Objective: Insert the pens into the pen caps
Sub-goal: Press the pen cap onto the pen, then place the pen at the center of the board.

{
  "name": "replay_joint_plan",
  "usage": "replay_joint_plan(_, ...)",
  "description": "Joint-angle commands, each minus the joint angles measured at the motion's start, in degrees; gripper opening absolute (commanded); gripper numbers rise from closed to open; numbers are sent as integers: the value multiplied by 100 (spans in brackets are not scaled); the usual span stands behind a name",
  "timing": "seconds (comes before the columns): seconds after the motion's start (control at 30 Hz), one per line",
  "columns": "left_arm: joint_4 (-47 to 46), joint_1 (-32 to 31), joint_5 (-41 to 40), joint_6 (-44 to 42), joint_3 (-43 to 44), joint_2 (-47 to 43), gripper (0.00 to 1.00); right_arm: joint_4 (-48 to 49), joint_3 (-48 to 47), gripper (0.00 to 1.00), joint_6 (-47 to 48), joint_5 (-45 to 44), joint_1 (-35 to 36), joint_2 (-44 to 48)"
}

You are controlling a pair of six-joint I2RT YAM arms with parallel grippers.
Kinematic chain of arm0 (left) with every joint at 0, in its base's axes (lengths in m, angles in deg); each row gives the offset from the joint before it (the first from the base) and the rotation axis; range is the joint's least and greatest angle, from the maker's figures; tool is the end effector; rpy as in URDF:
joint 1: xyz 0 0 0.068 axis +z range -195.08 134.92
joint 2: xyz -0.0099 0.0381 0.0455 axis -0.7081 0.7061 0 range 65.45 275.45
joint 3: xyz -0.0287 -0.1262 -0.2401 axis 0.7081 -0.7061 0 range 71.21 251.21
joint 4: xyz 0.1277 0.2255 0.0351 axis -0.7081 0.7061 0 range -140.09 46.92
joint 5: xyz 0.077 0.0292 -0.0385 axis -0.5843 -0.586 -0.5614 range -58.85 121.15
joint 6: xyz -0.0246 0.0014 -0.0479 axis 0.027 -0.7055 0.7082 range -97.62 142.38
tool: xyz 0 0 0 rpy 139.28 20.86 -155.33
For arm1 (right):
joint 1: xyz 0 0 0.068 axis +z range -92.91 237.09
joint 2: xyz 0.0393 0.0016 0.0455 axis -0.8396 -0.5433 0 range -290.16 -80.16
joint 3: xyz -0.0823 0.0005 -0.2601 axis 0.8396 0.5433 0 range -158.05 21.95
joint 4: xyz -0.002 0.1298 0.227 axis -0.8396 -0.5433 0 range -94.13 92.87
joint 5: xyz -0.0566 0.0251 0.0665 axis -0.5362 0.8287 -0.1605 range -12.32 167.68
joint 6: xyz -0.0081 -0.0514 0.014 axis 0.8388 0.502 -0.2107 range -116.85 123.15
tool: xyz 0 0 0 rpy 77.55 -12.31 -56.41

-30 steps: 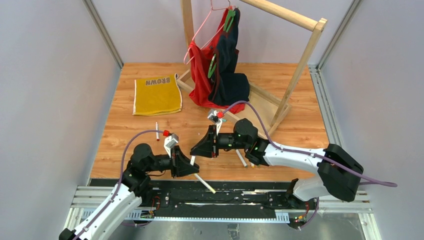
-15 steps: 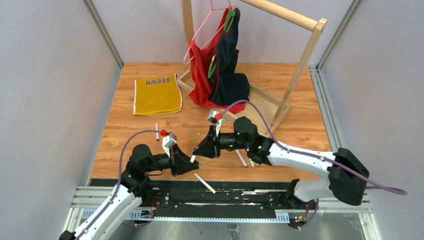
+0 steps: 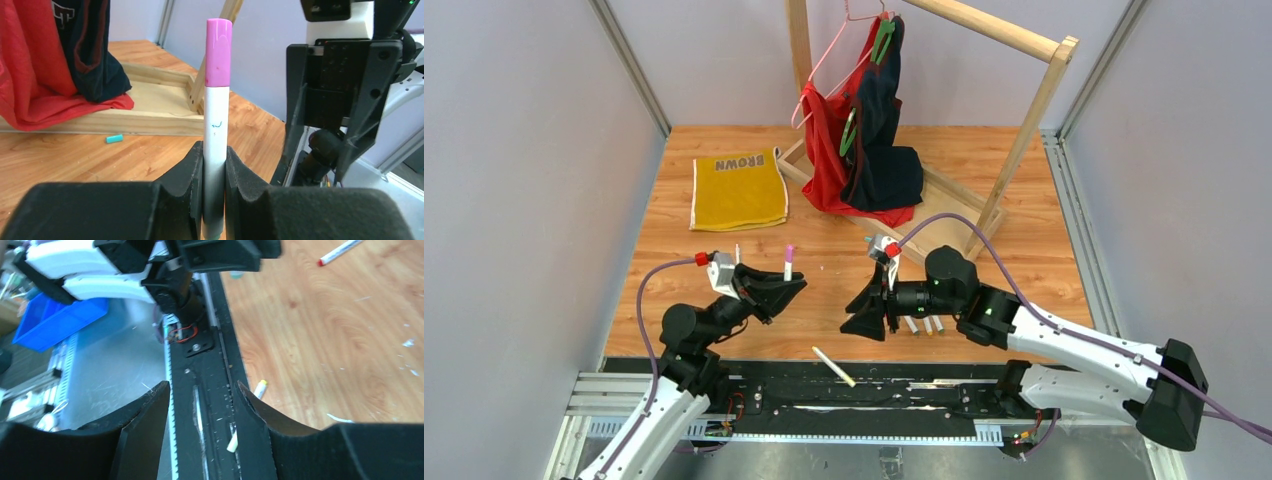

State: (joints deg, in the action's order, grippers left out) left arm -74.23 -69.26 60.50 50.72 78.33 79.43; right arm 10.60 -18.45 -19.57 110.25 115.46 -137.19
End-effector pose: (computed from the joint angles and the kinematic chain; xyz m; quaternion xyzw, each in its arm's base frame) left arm 0.0974 -0.0628 0.2388 0.1831 0.5805 -0.4794 0.6322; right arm 0.1048 0.2067 0.3062 -0.3968 0.6386 0.5675 0.3357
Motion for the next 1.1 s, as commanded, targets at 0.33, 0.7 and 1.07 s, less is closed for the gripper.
replay_joint_plan(0.33,-39,23,-649,-21,-293,-347,0,2059,-414,50,-206,-2431,563,-1098)
replay_joint_plan(0.7,110,28,-702,-47,-272,-365,0,2310,-1392,49,24,-2723,725,-2002)
replay_joint_plan(1.07,185,28,-710,-57,-256,-437,0,1777,-2185,38,278,-3378,859,-2765)
